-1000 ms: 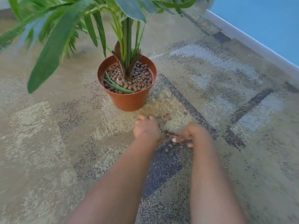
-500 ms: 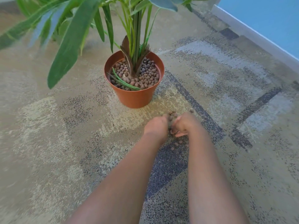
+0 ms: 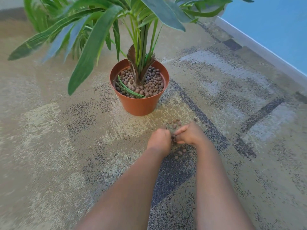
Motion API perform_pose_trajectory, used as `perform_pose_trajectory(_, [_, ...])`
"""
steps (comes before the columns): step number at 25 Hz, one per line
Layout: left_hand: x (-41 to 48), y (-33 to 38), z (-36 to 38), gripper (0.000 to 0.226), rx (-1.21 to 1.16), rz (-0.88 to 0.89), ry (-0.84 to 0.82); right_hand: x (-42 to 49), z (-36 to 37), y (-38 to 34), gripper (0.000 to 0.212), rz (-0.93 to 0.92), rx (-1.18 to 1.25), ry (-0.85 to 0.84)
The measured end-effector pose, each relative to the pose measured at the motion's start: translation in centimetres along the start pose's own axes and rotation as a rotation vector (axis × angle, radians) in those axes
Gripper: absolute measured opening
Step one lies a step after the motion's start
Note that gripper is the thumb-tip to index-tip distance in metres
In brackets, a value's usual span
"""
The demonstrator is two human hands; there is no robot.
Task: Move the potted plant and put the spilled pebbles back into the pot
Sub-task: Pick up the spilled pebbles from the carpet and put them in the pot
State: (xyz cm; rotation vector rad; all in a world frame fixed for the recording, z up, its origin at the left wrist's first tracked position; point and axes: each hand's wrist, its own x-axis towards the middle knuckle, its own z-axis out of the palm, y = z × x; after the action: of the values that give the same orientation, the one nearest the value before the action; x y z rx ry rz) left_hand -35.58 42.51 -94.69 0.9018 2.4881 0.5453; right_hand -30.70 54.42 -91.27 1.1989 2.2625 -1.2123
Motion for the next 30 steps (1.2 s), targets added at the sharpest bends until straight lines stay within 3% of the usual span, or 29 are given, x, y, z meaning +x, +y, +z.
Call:
perform_pose_trajectory(4, [-0.3, -0.2, -0.5, 0.016, -0.058, 0.001, 0.01, -0.9, -1.5, -0.4, 0.013, 0.003, 0.172, 0.016])
perform_pose_trajectory(6, [0.0, 0.7, -2.3, 0.014, -0.1, 0.093, 0.19, -1.3, -3.0, -1.5, 0.013, -0.04, 0.227, 0.109])
perform_pose_trajectory(9, [0.8, 4.0, -7.0, 0.012, -0.162, 0.269, 0.607, -2.4, -5.7, -4.3, 0.017, -0.193, 0.309, 0.31])
perform_pose_trajectory(12, [2.1, 4.8, -13.3, 0.008, -0.191, 0.202, 0.819, -3.7, -7.1, -7.4, 0.017, -0.388, 0.369, 0.447])
perform_pose_trajectory(18, [2.4, -4.4, -21.5, 0.013, -0.089, -0.051, 0.505, -3.7, -3.5, -12.3, 0.023, -0.644, 0.218, 0.545])
perform_pose_trajectory(20, [2.4, -6.2, -20.8, 0.019, -0.048, -0.124, 0.545, -3.2, -1.8, -12.9, 0.023, -0.676, 0.1, 0.51])
perform_pose_trajectory(24, [1.7, -7.2, -18.9, 0.032, -0.18, -0.129, 0.569, -2.2, -0.2, -13.1, 0.028, -0.685, -0.003, 0.523])
perform_pose_trajectory(30, [1.1, -6.5, -17.5, 0.02, -0.21, -0.092, 0.648, -1.4, -0.4, -12.4, 0.03, -0.666, 0.056, 0.505])
